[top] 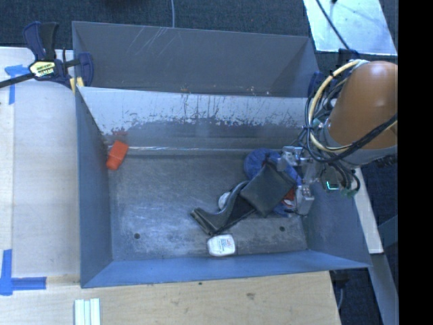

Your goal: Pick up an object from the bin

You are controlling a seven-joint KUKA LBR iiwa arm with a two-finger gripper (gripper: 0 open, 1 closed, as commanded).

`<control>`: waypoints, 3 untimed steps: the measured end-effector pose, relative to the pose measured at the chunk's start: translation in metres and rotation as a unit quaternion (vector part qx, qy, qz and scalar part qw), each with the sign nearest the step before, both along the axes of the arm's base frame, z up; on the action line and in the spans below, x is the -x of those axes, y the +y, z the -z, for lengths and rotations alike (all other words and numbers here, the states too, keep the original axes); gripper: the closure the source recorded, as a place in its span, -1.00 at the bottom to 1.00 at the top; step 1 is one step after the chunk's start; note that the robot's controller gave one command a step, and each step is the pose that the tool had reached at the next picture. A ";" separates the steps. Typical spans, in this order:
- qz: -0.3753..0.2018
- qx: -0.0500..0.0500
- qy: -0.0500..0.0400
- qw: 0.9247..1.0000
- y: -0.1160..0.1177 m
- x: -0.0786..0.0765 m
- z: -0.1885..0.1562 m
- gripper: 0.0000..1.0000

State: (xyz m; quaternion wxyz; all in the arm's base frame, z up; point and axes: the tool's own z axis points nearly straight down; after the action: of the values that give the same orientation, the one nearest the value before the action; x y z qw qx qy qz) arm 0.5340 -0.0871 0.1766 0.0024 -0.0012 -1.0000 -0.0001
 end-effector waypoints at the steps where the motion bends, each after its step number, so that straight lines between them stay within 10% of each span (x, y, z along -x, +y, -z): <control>1: -0.277 0.005 -0.022 0.961 0.109 0.010 0.089 -1.00; 2: -0.277 0.006 -0.023 0.961 0.107 0.008 0.088 1.00; 3: -0.276 0.002 -0.008 0.961 0.079 -0.023 0.021 1.00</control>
Offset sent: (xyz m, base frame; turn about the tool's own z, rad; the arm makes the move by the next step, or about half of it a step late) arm -0.0208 0.1105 -0.0981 -0.5669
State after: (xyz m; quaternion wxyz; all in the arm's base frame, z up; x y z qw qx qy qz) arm 0.5575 -0.0083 0.1556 -0.0061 0.2752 -0.9614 0.0022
